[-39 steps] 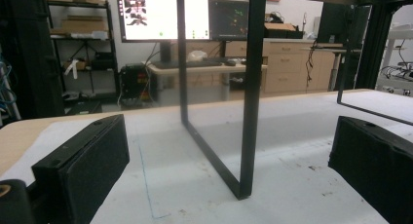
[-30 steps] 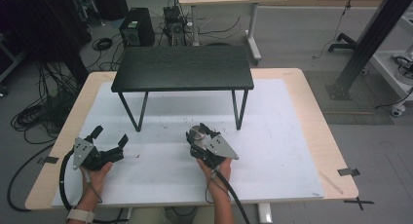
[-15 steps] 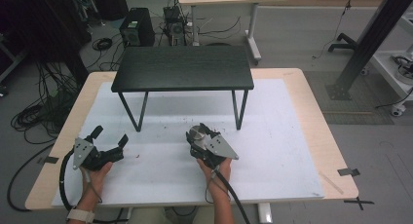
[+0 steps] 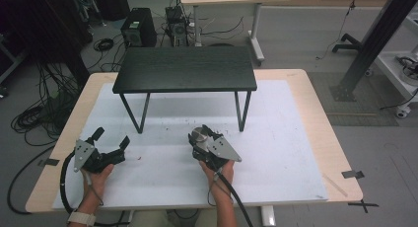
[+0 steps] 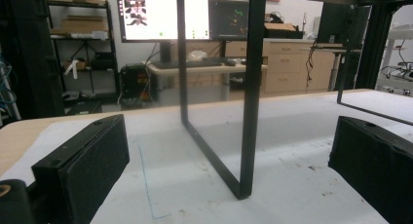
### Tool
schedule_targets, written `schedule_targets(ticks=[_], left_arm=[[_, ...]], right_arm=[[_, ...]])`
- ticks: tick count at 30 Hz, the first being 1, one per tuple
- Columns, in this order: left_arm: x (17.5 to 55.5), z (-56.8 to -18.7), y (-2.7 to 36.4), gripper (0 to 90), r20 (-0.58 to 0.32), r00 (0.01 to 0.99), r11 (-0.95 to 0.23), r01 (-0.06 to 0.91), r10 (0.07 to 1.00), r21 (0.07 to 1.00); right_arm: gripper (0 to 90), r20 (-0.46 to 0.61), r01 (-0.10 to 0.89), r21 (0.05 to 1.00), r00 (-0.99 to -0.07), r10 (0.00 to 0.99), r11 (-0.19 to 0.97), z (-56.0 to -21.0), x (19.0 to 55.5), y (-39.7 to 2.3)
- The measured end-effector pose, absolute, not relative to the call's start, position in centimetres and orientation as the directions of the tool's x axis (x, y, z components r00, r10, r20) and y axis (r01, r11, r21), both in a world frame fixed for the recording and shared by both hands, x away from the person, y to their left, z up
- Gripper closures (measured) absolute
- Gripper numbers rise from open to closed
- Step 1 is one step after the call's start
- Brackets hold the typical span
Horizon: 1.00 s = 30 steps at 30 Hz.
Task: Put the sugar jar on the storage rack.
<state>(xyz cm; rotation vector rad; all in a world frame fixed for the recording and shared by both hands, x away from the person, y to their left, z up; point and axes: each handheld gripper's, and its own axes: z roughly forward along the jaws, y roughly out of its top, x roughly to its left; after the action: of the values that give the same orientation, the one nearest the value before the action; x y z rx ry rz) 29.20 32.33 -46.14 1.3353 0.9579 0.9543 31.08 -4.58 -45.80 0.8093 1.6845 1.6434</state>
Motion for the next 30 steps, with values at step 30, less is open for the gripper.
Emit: schedule_targets(ticks=[30], left_arm=[[29.2,-46.1,32.3,1.2,-0.011,0.33,0.013,-0.005,0.944,1.0]], right_arm=[[42.9,-0.017,0.0,1.0,-0.613,0.79,0.022,-44.4,31.1,-4.9]])
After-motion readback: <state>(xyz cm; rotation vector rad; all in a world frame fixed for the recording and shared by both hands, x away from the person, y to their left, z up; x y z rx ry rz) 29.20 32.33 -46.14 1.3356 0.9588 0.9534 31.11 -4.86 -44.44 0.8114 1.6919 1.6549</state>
